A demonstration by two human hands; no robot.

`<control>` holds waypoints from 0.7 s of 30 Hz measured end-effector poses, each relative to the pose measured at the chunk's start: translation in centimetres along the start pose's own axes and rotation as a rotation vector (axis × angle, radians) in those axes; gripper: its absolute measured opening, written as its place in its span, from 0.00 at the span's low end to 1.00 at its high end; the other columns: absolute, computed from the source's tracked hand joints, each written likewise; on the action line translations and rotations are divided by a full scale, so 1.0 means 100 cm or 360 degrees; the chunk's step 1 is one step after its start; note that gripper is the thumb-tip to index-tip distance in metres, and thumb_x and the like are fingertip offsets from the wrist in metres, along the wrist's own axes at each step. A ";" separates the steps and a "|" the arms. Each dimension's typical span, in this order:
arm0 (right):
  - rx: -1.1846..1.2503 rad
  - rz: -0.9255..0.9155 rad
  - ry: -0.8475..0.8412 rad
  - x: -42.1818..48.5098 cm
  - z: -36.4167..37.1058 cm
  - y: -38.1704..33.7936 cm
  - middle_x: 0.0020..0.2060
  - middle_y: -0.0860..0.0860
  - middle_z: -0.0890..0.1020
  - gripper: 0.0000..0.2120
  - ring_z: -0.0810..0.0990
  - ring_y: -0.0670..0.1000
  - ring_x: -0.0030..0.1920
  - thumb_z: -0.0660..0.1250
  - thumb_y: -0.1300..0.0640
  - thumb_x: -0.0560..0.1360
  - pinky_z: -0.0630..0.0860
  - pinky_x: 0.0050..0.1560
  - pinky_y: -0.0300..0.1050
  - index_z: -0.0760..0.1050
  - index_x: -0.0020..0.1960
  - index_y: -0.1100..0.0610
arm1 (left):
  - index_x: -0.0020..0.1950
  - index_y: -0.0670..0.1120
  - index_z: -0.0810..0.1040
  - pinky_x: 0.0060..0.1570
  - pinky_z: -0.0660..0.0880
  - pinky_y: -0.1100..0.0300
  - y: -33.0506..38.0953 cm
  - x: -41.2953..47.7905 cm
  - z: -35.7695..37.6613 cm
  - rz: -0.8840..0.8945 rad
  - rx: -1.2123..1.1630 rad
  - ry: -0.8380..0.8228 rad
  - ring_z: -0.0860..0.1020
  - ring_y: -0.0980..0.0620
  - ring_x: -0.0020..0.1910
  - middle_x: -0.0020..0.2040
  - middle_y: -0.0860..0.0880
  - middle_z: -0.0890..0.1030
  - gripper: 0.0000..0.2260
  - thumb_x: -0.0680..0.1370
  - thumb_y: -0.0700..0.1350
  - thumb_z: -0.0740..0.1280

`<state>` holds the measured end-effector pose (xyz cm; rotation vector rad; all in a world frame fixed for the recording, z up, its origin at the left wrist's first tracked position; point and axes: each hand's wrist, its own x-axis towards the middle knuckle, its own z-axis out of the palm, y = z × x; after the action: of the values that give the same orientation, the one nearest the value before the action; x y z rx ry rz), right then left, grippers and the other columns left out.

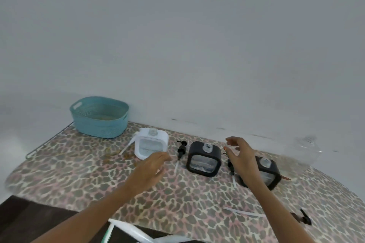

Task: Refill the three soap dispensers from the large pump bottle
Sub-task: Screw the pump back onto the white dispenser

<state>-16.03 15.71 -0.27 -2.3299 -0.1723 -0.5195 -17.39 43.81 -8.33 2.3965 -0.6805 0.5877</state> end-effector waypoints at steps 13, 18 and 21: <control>0.0077 -0.0136 -0.0383 0.045 0.129 -0.107 0.52 0.51 0.79 0.11 0.76 0.50 0.54 0.66 0.58 0.75 0.72 0.56 0.44 0.75 0.56 0.58 | 0.73 0.46 0.59 0.72 0.52 0.56 -0.134 -0.083 -0.067 -0.0829 0.0547 -0.0423 0.58 0.49 0.74 0.74 0.47 0.60 0.31 0.76 0.64 0.50; -0.0068 -0.0095 -0.0530 0.084 0.175 -0.138 0.51 0.50 0.80 0.11 0.77 0.49 0.52 0.66 0.54 0.74 0.72 0.51 0.43 0.75 0.55 0.56 | 0.75 0.49 0.44 0.71 0.38 0.57 -0.135 -0.084 -0.062 -0.0810 0.0638 -0.0592 0.44 0.55 0.75 0.73 0.56 0.40 0.52 0.56 0.70 0.17; -0.0388 0.0030 -0.0760 0.111 0.206 -0.156 0.53 0.51 0.80 0.14 0.78 0.52 0.54 0.66 0.52 0.74 0.73 0.53 0.46 0.75 0.57 0.57 | 0.74 0.50 0.41 0.69 0.36 0.59 -0.138 -0.084 -0.061 -0.0795 0.0626 -0.0532 0.38 0.59 0.71 0.74 0.55 0.39 0.46 0.61 0.69 0.20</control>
<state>-3.60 40.91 0.80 -2.6589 -0.3247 0.0391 -17.40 60.14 -13.91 2.9222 -0.0699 0.1124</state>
